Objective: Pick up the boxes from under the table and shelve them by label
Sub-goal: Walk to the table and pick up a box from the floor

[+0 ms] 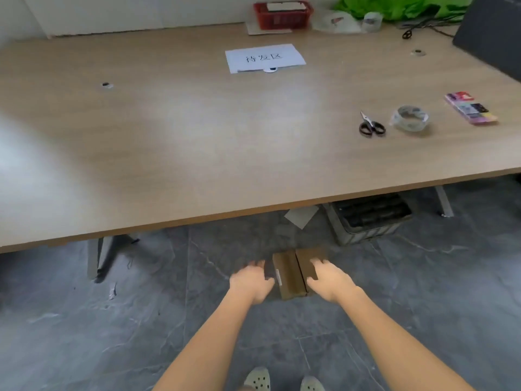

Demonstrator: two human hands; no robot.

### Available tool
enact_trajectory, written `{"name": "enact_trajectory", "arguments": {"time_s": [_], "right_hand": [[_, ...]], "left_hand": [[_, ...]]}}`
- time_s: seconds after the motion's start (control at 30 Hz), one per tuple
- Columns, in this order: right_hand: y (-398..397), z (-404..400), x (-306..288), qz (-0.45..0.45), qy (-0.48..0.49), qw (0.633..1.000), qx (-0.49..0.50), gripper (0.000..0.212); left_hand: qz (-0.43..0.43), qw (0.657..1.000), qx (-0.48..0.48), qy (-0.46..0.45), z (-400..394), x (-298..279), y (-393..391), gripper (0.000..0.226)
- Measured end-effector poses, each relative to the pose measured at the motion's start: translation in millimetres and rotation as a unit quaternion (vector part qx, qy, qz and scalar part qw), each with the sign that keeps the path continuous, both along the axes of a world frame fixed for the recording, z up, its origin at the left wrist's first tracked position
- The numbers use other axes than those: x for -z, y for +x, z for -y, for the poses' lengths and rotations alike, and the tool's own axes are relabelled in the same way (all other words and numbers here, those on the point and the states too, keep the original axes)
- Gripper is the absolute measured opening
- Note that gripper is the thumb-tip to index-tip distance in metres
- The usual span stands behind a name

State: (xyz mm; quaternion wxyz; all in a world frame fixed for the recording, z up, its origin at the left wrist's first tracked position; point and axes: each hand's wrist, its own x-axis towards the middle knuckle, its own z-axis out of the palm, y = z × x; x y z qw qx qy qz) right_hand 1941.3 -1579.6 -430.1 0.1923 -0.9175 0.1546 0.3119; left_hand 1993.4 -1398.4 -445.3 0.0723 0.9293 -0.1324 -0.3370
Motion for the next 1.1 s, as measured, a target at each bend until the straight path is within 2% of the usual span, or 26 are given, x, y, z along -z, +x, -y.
{"name": "enact_trajectory", "arguments": {"time_s": [0.23, 0.33, 0.4, 0.5, 0.63, 0.8, 0.9, 1.03, 1.1], "right_hand": [[63, 28, 251, 0.017, 0.08, 0.993, 0.083, 0.054], [88, 35, 354, 0.027, 0.091, 0.991, 0.096, 0.046], [104, 40, 411, 0.033, 0.085, 0.992, 0.088, 0.046], [122, 40, 469, 0.035, 0.081, 0.993, 0.075, 0.054], [130, 38, 507, 0.009, 0.041, 0.998, 0.038, 0.066], [127, 40, 513, -0.021, 0.039, 0.997, 0.056, 0.07], [132, 40, 516, -0.017, 0.049, 0.994, 0.099, 0.07], [145, 38, 517, -0.011, 0.049, 0.988, 0.147, 0.066], [147, 36, 515, -0.001, 0.066, 0.982, 0.176, 0.062]], "left_hand": [[-0.028, 0.997, -0.064, -0.032, 57, 250, 57, 0.063], [-0.058, 0.984, -0.129, -0.11, 76, 355, 81, 0.056], [-0.071, 0.972, -0.167, -0.15, 86, 412, 94, 0.053], [-0.069, 0.97, -0.18, -0.148, 95, 477, 110, 0.051], [-0.068, 0.978, -0.156, -0.12, 103, 520, 124, 0.055], [-0.141, 0.957, -0.211, -0.137, 114, 532, 117, 0.059], [-0.178, 0.934, -0.26, -0.17, 123, 541, 115, 0.057], [-0.178, 0.892, -0.35, -0.223, 127, 542, 120, 0.045], [-0.177, 0.883, -0.371, -0.227, 122, 540, 121, 0.05]]}}
